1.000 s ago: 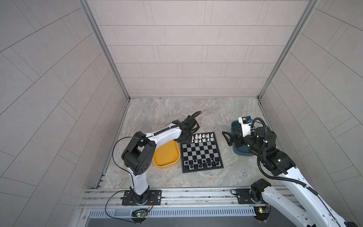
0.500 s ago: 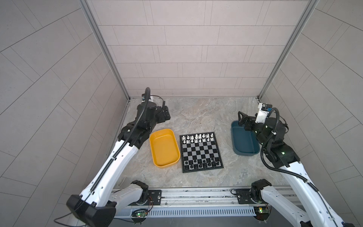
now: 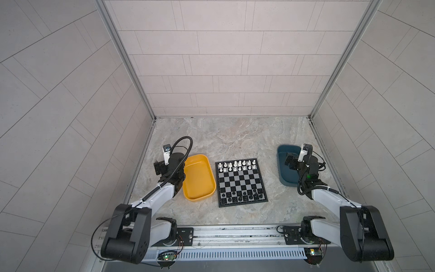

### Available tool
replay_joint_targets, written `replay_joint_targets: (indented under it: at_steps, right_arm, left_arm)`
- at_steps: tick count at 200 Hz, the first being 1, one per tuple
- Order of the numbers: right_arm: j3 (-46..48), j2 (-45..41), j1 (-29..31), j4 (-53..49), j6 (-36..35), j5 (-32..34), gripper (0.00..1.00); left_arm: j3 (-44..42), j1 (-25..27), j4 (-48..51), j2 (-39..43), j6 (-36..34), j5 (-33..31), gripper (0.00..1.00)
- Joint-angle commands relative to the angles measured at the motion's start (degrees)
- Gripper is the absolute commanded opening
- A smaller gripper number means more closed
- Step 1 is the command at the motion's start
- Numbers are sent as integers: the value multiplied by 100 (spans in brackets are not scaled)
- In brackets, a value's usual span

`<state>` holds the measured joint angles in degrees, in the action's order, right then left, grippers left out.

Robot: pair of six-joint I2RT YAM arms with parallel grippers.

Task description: Set up the chess pieces on the board

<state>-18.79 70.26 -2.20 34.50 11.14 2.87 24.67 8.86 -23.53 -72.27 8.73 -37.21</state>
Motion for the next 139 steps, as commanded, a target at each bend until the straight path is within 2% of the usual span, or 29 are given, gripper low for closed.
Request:
replay_joint_targets:
  at_steps: [1, 14, 24, 30, 39, 48, 76, 87, 94, 101, 111, 129, 139]
  right_arm:
    - [134, 403, 9, 1218, -509, 194, 100]
    - [210, 796, 4, 1547, -370, 479, 99]
    - [350, 1221, -26, 2245, -255, 515, 100]
    - [434, 1510, -23, 2833, -389, 341, 100]
    - [481, 1893, -9, 3273, -504, 83, 99]
    - [477, 2258, -9, 3798, -544, -5, 99]
    - [230, 1733, 4, 2494, -490, 172, 99]
    - [211, 1862, 26, 2664, -599, 81, 99]
    - [257, 2030, 26, 3001, -617, 46, 99]
    - [309, 2128, 26, 3272, -596, -3, 99]
    - [325, 1949, 26, 3000, -624, 27, 99]
    - [356, 2080, 53, 3263, -646, 56, 99]
    - [350, 2047, 53, 3192, -656, 30, 99]
  left_arm:
    - [-180, -84, -1466, -664, -112, -8, 100]
    - [-63, -108, -1745, -909, -443, 213, 100]
    - [-26, -124, -1839, -1058, -444, 240, 100]
    - [-50, -161, -1903, -1206, -353, 211, 100]
    - [-164, -160, -2509, -1425, -507, 250, 100]
    - [-96, -165, -2464, -1512, -571, 471, 100]
    - [40, -342, -2323, -1680, -525, 992, 100]
    - [-266, -437, -2873, -1817, -369, 1018, 100]
    - [-359, -449, -3425, -1986, -523, 1060, 100]
    - [-259, -443, -3075, -1891, -503, 1165, 100]
    - [-191, -447, -2718, -1783, -433, 1186, 100]
    - [-312, -443, -3300, -1961, -555, 1174, 100]
    - [-289, -441, -3080, -1861, -509, 1182, 100]
